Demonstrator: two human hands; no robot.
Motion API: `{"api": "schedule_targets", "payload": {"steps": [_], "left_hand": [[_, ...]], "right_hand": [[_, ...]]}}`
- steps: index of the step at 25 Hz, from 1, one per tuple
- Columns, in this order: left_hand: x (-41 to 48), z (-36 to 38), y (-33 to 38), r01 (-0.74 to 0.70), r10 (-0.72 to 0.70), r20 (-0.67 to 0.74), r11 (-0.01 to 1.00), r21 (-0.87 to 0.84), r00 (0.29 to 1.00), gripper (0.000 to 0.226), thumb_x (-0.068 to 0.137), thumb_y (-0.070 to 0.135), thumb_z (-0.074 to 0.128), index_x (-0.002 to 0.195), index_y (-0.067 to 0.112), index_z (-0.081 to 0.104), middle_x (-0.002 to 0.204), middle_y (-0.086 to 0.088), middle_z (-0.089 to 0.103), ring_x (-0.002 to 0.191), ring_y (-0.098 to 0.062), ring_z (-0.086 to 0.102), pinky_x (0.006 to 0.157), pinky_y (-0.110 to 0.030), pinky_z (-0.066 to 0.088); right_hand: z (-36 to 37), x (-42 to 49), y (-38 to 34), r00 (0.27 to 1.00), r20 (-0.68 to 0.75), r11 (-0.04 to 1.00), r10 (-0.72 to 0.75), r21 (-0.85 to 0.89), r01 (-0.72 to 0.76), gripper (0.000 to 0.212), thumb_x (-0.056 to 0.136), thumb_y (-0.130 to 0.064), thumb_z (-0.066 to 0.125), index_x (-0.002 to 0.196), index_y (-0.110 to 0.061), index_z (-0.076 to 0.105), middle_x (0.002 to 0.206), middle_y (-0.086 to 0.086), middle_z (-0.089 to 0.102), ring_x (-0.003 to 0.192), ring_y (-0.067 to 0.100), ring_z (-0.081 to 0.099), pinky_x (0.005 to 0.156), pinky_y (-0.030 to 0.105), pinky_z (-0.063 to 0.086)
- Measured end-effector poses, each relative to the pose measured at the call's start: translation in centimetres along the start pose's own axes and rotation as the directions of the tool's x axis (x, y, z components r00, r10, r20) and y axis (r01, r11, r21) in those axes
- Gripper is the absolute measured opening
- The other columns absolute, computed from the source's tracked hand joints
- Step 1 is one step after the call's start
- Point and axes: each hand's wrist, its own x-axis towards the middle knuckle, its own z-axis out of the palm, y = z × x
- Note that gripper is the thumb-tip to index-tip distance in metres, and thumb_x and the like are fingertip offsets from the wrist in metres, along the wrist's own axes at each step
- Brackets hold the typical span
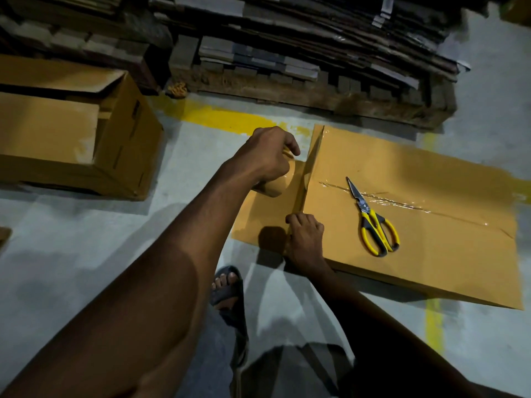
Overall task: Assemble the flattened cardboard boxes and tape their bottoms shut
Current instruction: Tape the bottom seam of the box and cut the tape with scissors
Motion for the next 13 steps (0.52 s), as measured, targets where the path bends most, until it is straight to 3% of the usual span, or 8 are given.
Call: {"api": "schedule_targets", "payload": {"steps": [3,5,6,8,10,12,13], "left_hand": [[-0.2,0.0,0.0,0.0,0.0,-0.004,1.0,-0.006,1.0,0.055,0.076,-0.011,0.056,0.117,0.023,0.066,0.136,-0.007,0.055,0.122,-0.026,0.051,0.073,-0.025,0.038],[-0.3,-0.2,0.1,0.001,-0.001,-0.011,1.0,-0.005,1.0,0.056,0.076,-0.012,0.054,0.118,0.024,0.066,0.137,-0.007,0.054,0.123,-0.027,0.05,0.072,-0.025,0.038],[-0.2,-0.2,0.2,-0.002,0.002,-0.013,1.0,-0.002,1.0,0.057,0.076,-0.012,0.053,0.118,0.024,0.066,0.137,-0.007,0.053,0.124,-0.027,0.05,0.071,-0.025,0.038],[0.0,-0.3,0.3,-0.012,0.012,-0.024,1.0,0.003,1.0,0.056,0.076,-0.011,0.053,0.119,0.024,0.066,0.137,-0.006,0.053,0.124,-0.026,0.049,0.072,-0.024,0.038],[0.2,-0.1,0.5,-0.019,0.019,-0.032,1.0,0.007,0.999,0.056,0.076,-0.01,0.054,0.119,0.024,0.065,0.136,-0.005,0.053,0.123,-0.025,0.049,0.072,-0.024,0.038],[0.6,0.0,0.5,-0.012,0.012,-0.036,1.0,0.009,0.999,0.055,0.077,-0.009,0.055,0.119,0.024,0.065,0.136,-0.005,0.054,0.122,-0.026,0.05,0.07,-0.024,0.038],[0.9,0.0,0.4,-0.004,0.005,-0.036,1.0,0.008,0.999,0.055,0.077,-0.009,0.056,0.119,0.024,0.066,0.135,-0.005,0.054,0.121,-0.026,0.05,0.069,-0.025,0.038]], "right_hand": [[-1.2,2.1,0.1,0.999,0.038,0.984,-0.032,-0.175,0.038,0.039,0.081,-0.026,0.071,0.118,-0.023,0.059,0.124,-0.001,0.056,0.115,0.021,0.045,0.092,0.041,0.036],[-2.0,4.0,0.8,0.983,0.157,0.915,-0.098,-0.374,0.151,0.037,0.088,-0.041,0.057,0.119,-0.02,0.061,0.129,0.004,0.058,0.129,0.026,0.038,0.106,0.051,0.026],[-2.3,5.0,1.2,0.975,0.204,0.867,-0.09,-0.467,0.177,0.044,0.09,-0.047,0.047,0.119,-0.018,0.063,0.134,0.008,0.057,0.14,0.031,0.028,0.112,0.059,0.013],[-3.3,7.3,1.3,0.965,0.257,0.77,-0.05,-0.605,0.201,0.065,0.091,-0.058,0.032,0.13,-0.012,0.059,0.15,0.018,0.041,0.149,0.038,0.003,0.113,0.066,-0.01],[-3.8,9.1,1.4,0.944,0.327,0.683,0.054,-0.701,0.204,0.084,0.092,-0.066,0.021,0.149,-0.007,0.034,0.161,0.023,0.013,0.149,0.042,-0.01,0.111,0.066,-0.016],[-4.7,10.7,0.6,0.911,0.374,0.731,0.174,-0.669,0.135,0.09,0.091,-0.071,0.016,0.153,-0.007,0.023,0.162,0.022,0.008,0.147,0.044,-0.012,0.111,0.066,-0.016],[-4.3,11.4,0.3,0.929,0.316,0.789,0.194,-0.612,0.043,0.087,0.092,-0.069,0.019,0.153,-0.007,0.023,0.162,0.022,0.011,0.148,0.045,-0.009,0.114,0.064,-0.011]]}}
